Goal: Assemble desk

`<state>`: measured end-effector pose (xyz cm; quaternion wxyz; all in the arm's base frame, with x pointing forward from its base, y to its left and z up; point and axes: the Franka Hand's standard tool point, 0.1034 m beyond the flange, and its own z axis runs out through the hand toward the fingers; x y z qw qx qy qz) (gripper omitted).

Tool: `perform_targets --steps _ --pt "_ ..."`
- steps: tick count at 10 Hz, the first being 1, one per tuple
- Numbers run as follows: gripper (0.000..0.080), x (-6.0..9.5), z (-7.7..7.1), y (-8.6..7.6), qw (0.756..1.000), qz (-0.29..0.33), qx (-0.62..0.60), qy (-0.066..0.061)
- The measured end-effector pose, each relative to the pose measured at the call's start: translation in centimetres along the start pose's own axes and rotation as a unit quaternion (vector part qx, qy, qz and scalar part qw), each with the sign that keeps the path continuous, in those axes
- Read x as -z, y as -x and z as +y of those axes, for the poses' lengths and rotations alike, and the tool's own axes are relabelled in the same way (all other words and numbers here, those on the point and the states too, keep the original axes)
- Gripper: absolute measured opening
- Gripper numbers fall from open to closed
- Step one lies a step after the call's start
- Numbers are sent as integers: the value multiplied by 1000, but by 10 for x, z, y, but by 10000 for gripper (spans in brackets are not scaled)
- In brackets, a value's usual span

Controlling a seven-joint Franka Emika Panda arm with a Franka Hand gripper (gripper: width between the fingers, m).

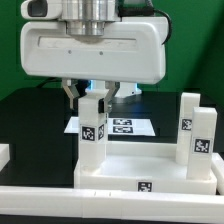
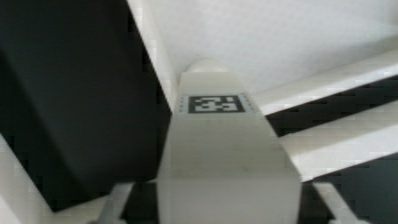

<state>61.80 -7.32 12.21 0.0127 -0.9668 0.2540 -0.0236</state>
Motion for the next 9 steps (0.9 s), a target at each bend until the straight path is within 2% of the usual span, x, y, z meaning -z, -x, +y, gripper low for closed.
perform_targets --steps 4,7,9 --pt "289 0 3 -1 985 0 -171 -10" --pt "290 -1 3 -1 958 -4 -287 -14" --pt "290 -1 0 0 925 -4 -380 -16"
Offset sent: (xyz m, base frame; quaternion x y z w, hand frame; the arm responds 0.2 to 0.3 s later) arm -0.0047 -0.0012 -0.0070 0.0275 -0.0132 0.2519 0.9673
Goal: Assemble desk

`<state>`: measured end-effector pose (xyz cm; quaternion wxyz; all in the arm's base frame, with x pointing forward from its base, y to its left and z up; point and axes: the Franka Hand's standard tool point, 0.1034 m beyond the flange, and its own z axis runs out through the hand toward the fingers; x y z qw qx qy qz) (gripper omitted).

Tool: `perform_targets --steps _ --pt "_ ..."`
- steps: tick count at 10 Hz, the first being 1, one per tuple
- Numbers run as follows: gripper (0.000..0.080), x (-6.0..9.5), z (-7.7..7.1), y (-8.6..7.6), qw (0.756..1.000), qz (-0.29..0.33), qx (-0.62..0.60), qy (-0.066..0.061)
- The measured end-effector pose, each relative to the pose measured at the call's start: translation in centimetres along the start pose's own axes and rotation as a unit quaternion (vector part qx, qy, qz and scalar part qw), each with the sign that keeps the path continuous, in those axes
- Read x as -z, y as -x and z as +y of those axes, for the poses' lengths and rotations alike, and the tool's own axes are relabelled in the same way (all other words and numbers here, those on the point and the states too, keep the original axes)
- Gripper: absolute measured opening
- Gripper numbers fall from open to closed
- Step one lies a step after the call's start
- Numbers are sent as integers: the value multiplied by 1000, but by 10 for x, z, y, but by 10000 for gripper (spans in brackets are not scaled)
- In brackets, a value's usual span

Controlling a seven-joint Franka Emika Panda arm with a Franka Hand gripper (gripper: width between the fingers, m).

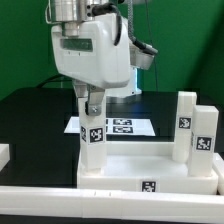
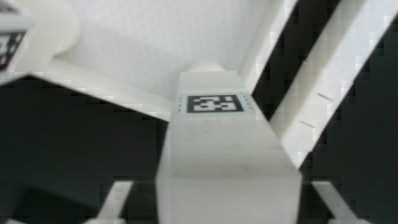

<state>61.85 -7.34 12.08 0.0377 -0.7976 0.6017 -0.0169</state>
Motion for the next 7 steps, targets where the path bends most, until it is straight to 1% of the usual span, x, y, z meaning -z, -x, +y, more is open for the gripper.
perform_targets --steps 4,6,7 --pt "290 -1 -3 4 992 0 -122 -2" --pt "290 -1 -3 4 983 0 -186 -2" --pt "290 -1 -3 4 980 0 -197 -2"
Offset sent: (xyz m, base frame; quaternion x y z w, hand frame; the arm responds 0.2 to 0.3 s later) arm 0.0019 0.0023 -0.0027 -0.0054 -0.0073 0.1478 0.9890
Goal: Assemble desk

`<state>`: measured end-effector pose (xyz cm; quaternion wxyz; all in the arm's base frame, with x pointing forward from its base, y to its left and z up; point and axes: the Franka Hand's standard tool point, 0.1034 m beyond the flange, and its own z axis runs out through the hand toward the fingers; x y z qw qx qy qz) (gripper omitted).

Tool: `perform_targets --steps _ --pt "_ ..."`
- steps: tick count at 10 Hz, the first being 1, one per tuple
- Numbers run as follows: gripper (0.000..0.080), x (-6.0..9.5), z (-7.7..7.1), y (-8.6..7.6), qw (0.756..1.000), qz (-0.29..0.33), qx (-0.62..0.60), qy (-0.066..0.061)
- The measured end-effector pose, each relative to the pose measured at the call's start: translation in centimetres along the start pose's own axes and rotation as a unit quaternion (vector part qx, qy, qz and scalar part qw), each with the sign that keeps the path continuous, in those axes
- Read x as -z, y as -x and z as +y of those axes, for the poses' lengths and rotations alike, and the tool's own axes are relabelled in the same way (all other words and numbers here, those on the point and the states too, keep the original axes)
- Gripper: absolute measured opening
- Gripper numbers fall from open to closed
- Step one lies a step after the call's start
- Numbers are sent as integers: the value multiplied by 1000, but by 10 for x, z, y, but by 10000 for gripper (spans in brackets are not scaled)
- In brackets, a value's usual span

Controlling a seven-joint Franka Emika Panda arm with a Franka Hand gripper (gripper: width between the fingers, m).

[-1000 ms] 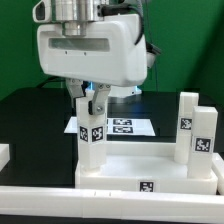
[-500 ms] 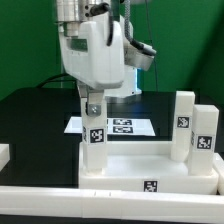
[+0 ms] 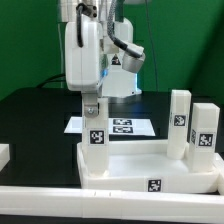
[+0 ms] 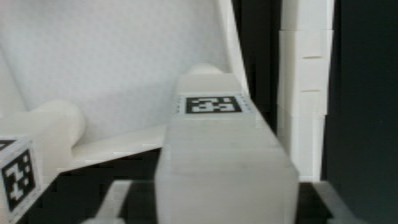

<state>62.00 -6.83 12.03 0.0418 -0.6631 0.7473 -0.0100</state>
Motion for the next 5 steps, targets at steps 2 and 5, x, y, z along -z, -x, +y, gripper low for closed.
perform_targets --steps 2,5 --pt "373 0 0 0 1000 0 4 0" --pt "630 0 0 1 998 0 60 1"
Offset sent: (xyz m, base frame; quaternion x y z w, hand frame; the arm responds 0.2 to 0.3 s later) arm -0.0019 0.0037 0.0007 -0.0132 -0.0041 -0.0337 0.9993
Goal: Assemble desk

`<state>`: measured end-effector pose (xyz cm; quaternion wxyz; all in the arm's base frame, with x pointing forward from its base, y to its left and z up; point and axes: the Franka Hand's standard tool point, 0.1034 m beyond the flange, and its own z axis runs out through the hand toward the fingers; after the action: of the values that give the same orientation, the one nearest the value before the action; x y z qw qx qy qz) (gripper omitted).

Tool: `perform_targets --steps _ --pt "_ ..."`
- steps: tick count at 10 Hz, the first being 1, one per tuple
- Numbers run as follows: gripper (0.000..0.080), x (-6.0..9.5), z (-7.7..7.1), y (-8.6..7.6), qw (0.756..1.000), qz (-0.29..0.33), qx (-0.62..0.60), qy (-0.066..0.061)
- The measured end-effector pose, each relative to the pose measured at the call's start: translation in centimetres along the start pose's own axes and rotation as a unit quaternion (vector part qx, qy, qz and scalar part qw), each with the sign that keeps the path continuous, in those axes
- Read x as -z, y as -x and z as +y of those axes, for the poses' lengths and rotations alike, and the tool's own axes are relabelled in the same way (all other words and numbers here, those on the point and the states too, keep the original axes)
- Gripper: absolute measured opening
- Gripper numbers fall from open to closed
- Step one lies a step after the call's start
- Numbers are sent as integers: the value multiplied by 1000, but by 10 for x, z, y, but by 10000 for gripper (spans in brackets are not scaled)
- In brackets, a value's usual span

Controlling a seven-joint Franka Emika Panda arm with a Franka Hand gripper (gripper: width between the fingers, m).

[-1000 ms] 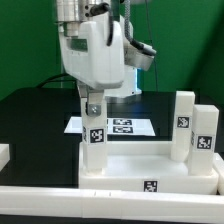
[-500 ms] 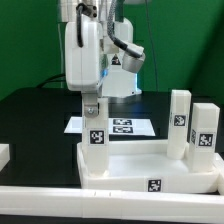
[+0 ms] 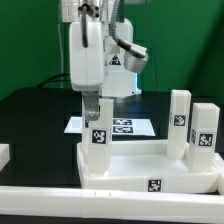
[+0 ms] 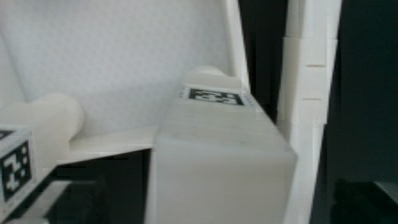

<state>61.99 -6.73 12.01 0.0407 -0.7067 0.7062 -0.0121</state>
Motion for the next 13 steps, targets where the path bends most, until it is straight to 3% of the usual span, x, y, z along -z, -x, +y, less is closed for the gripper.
perform_targets --steps 3,7,10,13 --pt "648 0 0 5 986 5 164 4" --pt "648 -2 -1 14 940 7 341 10" --pt "648 -4 1 16 874 10 486 17" --pt "648 -4 1 15 828 9 560 19"
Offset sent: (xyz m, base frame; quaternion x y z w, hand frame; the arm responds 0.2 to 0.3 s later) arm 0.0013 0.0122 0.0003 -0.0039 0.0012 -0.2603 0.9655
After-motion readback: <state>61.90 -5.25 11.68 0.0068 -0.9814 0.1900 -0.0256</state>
